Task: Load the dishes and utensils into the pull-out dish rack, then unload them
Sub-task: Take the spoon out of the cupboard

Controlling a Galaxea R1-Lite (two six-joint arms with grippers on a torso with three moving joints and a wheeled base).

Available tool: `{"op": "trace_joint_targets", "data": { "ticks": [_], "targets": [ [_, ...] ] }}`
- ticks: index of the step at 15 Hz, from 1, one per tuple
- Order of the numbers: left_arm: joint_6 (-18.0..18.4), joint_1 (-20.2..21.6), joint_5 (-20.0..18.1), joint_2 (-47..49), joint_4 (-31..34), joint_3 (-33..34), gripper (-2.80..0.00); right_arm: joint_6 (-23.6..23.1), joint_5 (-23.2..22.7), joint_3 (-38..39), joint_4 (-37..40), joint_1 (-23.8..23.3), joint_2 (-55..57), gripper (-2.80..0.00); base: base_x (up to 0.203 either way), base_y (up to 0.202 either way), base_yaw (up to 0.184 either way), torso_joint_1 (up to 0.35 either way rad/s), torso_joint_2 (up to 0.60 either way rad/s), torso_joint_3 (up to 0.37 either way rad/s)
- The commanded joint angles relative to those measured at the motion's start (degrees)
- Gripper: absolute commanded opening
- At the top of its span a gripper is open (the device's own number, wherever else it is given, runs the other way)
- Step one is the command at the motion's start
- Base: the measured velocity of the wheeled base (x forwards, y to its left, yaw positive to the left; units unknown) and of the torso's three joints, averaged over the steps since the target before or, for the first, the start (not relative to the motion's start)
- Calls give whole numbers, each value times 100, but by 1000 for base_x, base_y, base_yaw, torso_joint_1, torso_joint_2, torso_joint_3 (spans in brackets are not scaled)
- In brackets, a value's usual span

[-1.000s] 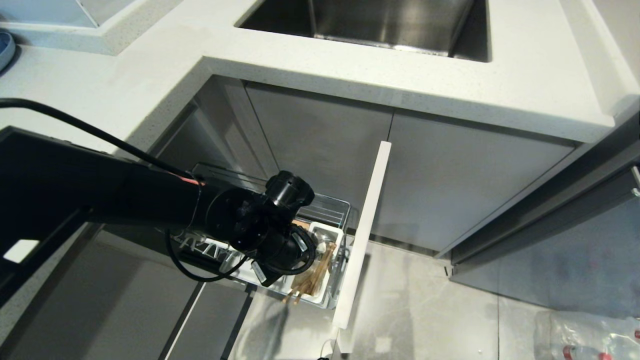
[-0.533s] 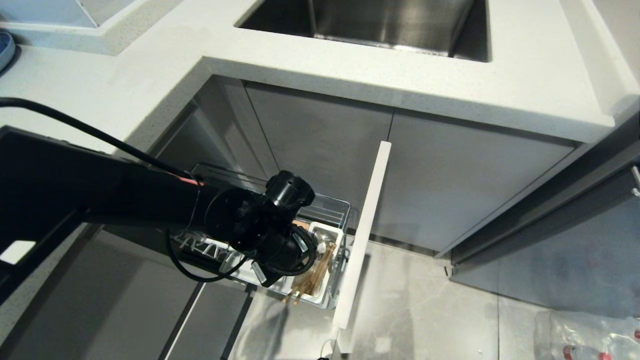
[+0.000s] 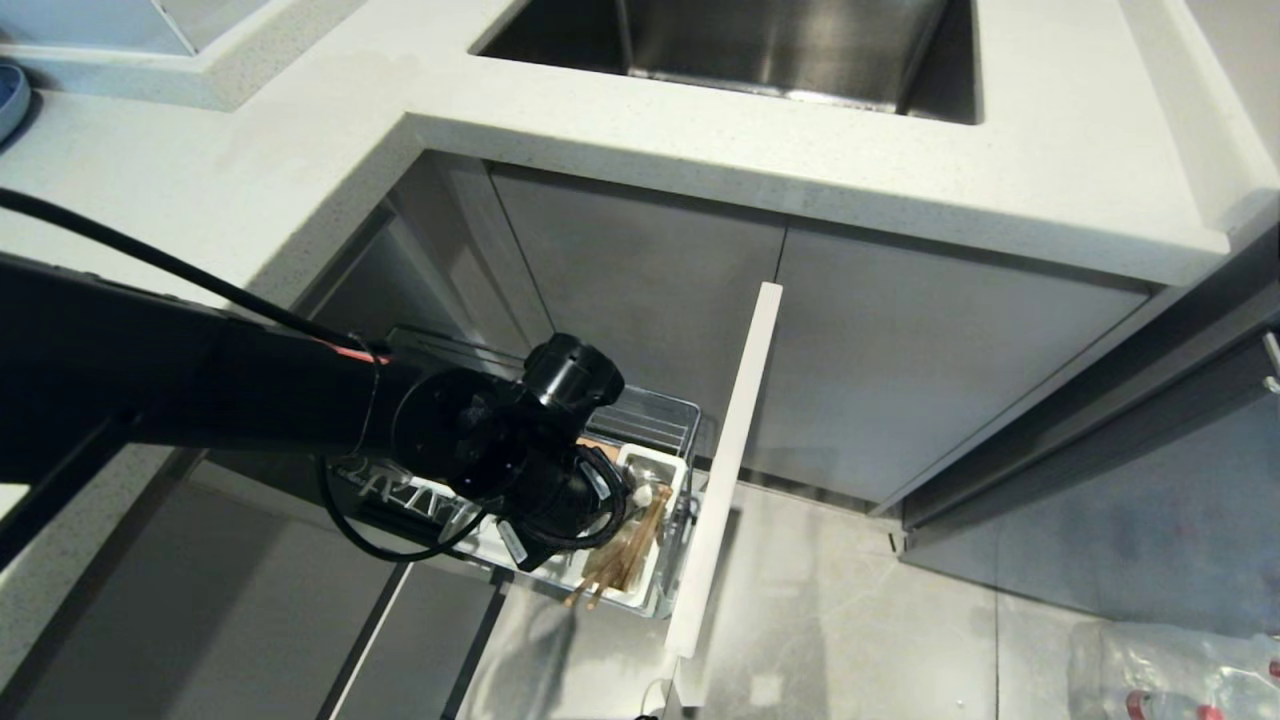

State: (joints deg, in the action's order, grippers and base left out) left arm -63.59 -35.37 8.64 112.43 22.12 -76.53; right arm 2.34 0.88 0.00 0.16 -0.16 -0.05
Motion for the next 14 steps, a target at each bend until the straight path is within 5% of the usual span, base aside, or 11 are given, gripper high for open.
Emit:
{"op": "trace_joint_targets", "data": {
  "ticks": [1,14],
  "targets": [
    [-50,-13,6,-2,16,-2,0,3,0,9,2,-2,5,-280,0,0,0,0,0,0],
    [-93,-207,-29,130,12,33,0,3,0,9,2,-2,5,-280,0,0,0,0,0,0]
  ]
}}
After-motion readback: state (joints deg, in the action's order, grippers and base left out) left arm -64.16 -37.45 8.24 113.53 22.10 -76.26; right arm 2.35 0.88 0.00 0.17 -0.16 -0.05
